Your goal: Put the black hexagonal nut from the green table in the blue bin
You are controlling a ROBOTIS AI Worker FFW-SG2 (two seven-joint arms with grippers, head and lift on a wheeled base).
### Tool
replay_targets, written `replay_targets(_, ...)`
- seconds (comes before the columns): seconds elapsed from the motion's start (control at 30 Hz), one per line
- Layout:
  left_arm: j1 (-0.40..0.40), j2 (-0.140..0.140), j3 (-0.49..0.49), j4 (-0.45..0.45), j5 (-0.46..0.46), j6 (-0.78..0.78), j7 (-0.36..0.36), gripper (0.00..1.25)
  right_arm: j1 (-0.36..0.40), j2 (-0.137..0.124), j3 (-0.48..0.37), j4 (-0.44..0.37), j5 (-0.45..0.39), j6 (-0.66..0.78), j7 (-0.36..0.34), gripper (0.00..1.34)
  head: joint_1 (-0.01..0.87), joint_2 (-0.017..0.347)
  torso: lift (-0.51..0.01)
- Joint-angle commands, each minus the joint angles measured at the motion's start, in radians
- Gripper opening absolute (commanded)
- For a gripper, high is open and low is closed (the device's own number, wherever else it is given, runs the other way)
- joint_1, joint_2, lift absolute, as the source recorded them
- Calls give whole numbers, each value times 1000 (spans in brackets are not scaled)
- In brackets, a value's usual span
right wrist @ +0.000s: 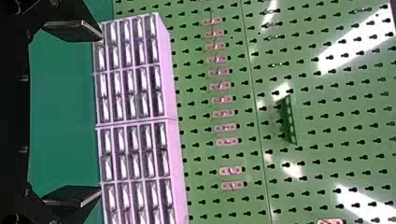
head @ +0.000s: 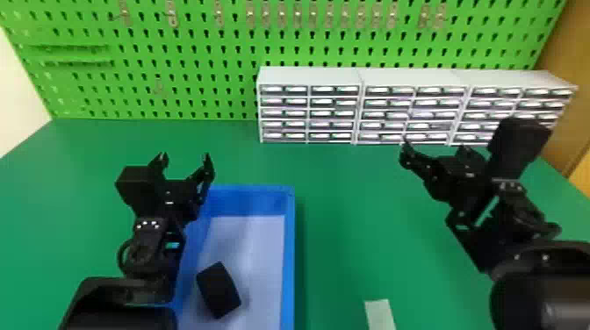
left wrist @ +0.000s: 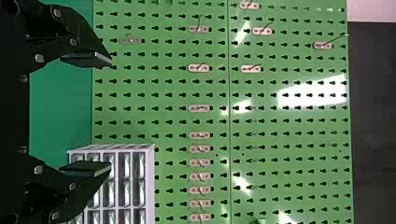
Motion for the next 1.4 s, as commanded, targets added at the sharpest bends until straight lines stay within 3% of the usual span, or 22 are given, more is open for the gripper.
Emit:
replay_targets(0.0,6,-3,-4,0,1,0,0,785,39,-3,6,0,10,-24,-5,1197,657,57,-95)
replay_targets(0.43,15,-3,-9,0,7,0,0,785,115,-38,55,-5,42,-32,-19,1195,657,57,-95)
replay_targets(1.37,47,-3,-21,-25,15,5,0,785,146,-46,59,-31,48,-32,-23,1195,657,57,-95)
